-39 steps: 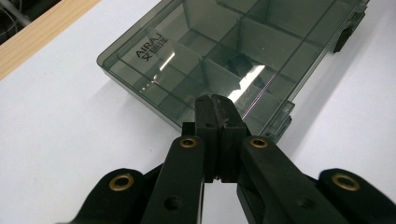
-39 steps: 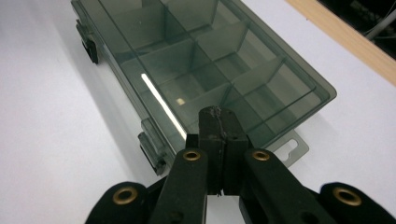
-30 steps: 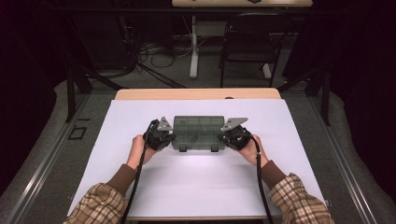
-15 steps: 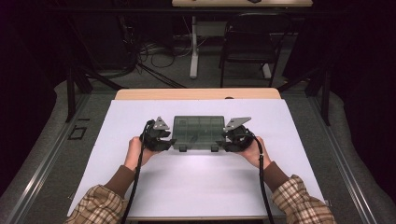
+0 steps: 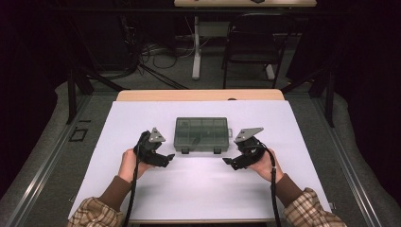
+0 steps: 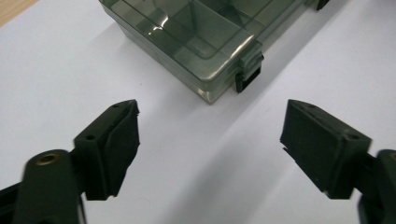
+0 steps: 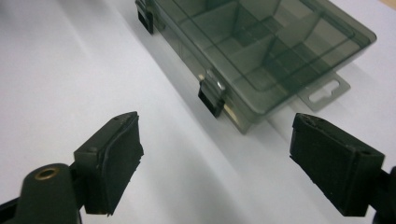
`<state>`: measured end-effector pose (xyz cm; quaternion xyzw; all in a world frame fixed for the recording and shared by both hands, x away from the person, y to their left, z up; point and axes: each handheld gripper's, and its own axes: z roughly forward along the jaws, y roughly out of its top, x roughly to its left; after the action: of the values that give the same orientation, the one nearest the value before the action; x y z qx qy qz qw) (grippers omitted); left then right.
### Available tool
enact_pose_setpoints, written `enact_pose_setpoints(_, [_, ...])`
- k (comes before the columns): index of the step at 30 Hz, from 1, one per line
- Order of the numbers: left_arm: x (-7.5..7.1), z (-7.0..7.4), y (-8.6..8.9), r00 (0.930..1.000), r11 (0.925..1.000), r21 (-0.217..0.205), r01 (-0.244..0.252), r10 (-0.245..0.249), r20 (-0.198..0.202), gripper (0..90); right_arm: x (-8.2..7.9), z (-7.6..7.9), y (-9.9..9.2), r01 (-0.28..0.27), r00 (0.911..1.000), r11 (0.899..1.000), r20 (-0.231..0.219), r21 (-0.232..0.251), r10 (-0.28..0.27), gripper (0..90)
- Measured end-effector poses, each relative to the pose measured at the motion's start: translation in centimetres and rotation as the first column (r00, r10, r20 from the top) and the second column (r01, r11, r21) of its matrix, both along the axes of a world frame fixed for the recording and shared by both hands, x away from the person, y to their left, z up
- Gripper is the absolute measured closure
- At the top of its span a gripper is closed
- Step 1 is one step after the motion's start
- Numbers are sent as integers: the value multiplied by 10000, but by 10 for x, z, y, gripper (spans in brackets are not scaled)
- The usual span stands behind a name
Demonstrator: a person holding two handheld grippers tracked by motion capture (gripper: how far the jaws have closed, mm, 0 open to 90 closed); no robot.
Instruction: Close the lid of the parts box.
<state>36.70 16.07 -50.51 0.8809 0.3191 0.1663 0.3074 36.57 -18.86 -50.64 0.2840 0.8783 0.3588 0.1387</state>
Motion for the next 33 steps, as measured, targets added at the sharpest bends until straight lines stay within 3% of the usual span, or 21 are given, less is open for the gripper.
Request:
enact_pose_setpoints(11, [-18,-7,2,9997,9995,212,234,-233,-27,84,-14,-8,-19,387,9993,9991,-5,185,-386,80])
enact_pose_setpoints(21, [-32,-12,9,9999,9996,266,90,-88,-49,24,-34,-11,-32,511,9987,9981,-68,358,-509,5])
enact_pose_setpoints(33, [-46,-17,14,9999,9997,242,-83,81,76,0,-51,-14,-42,637,9979,9970,46,430,-639,0])
